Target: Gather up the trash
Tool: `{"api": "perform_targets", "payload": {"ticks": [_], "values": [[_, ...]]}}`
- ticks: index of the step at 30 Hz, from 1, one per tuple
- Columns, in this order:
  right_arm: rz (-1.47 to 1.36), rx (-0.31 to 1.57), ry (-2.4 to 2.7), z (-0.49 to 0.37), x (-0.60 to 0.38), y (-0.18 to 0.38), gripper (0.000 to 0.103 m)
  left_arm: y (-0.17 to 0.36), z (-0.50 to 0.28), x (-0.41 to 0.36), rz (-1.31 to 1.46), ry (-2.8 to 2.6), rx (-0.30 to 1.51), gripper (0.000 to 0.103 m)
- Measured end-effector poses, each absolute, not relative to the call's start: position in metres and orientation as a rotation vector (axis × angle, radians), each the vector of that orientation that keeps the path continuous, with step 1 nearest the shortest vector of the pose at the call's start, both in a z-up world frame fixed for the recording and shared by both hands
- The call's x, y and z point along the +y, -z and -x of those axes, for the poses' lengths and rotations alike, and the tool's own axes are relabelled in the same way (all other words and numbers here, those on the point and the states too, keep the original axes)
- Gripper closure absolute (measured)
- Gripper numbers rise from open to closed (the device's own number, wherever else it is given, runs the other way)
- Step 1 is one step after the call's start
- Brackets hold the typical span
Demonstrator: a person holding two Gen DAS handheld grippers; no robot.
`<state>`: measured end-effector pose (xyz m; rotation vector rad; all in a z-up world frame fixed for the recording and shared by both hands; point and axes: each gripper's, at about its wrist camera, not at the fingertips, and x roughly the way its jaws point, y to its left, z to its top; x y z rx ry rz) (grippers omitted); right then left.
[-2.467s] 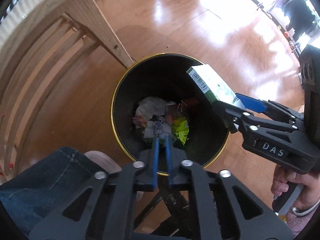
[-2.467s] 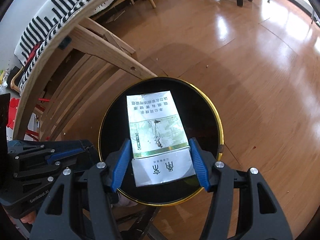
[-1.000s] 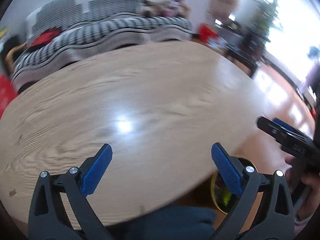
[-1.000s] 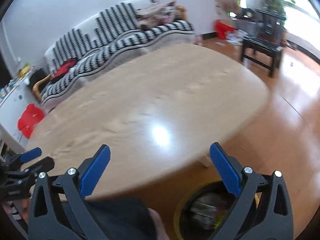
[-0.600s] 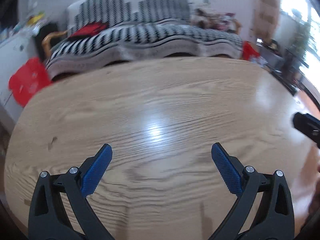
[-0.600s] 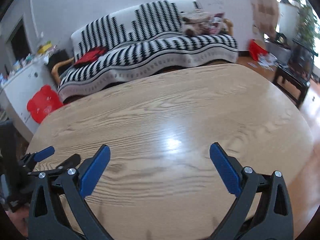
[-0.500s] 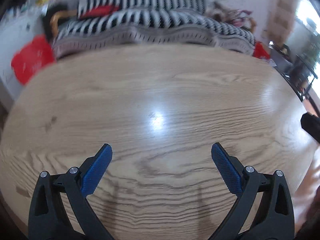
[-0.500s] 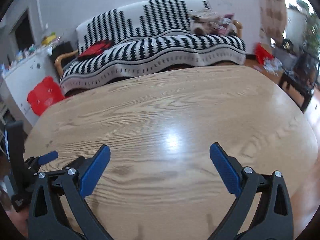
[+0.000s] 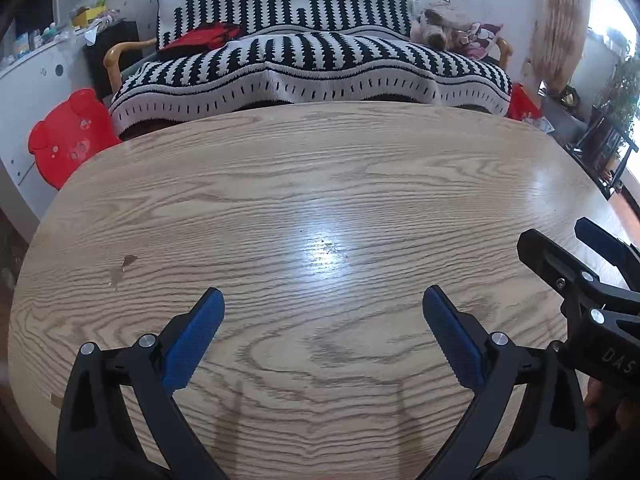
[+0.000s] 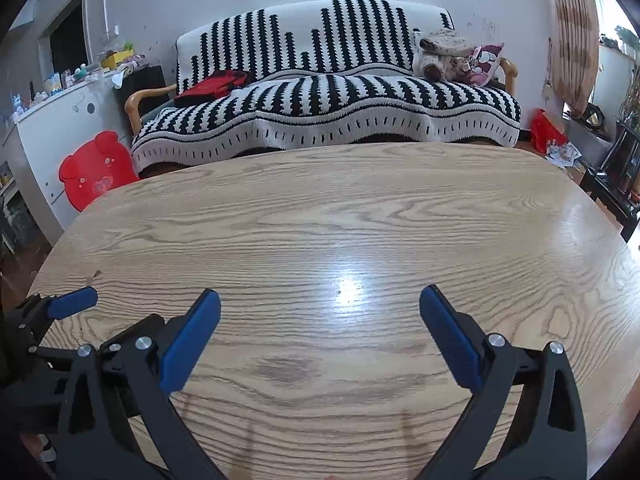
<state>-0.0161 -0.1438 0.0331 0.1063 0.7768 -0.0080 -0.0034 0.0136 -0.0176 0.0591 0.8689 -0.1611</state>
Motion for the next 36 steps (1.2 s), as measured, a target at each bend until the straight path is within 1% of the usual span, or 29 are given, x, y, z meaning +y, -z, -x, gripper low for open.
{"api": "perform_targets", "payload": {"ticks": [6, 16, 26, 36], "values": [[-0.164, 0.706, 0.052, 0.031, -0.169, -0.043, 0.007, 0.021, 0.001, 0.017, -0.02, 0.13, 0.883, 0.007], [-0.244, 0.751, 0.123, 0.032, -0.203, -0.032, 0.007, 0.027, -0.002, 0.015, -0.014, 0.111, 0.907, 0.007], [-0.249, 0.77, 0.106, 0.03, -0.205, -0.029, 0.007, 0.03, -0.004, 0.01, -0.055, 0.104, 0.915, 0.007], [-0.254, 0.787, 0.094, 0.029, -0.206, -0.028, 0.007, 0.031, -0.005, 0.015, -0.026, 0.101, 0.917, 0.007]]}}
